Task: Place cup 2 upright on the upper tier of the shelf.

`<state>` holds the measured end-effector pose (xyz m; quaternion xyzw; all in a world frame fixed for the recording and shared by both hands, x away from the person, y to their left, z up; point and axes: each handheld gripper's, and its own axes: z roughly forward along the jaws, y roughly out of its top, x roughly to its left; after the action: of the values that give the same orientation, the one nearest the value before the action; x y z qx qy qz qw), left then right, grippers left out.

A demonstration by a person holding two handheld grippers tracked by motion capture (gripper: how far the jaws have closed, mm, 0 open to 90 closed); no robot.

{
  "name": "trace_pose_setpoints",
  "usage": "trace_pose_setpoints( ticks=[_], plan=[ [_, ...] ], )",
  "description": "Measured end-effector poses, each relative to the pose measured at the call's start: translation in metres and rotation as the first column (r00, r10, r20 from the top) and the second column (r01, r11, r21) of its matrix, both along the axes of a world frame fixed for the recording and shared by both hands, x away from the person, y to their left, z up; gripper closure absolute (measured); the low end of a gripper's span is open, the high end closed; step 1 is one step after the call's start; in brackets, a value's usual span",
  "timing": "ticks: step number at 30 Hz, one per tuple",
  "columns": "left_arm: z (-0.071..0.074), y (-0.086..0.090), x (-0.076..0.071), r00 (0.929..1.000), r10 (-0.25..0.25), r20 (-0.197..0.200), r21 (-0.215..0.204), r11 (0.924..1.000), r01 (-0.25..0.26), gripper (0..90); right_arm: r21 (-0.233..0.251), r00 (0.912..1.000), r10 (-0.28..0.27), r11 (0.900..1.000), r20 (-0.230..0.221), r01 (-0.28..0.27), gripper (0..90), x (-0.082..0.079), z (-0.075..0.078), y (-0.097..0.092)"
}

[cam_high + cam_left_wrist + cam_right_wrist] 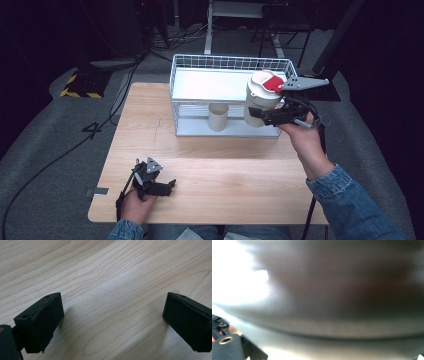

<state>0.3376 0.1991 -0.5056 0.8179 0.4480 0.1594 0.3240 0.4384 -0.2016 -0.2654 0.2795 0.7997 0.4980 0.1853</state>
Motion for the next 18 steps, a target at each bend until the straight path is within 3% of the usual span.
trace_pose_setpoints(
  ticks=[18],
  plan=[
    [0.000,0.000,0.000,1.0000,0.000,-0.001,0.001,1.0000,0.000,4.0,-0.016,0.9971,-0.071,0.9974,-0.028,0.070,10.7,0.050,0.013,0.019]
  ],
)
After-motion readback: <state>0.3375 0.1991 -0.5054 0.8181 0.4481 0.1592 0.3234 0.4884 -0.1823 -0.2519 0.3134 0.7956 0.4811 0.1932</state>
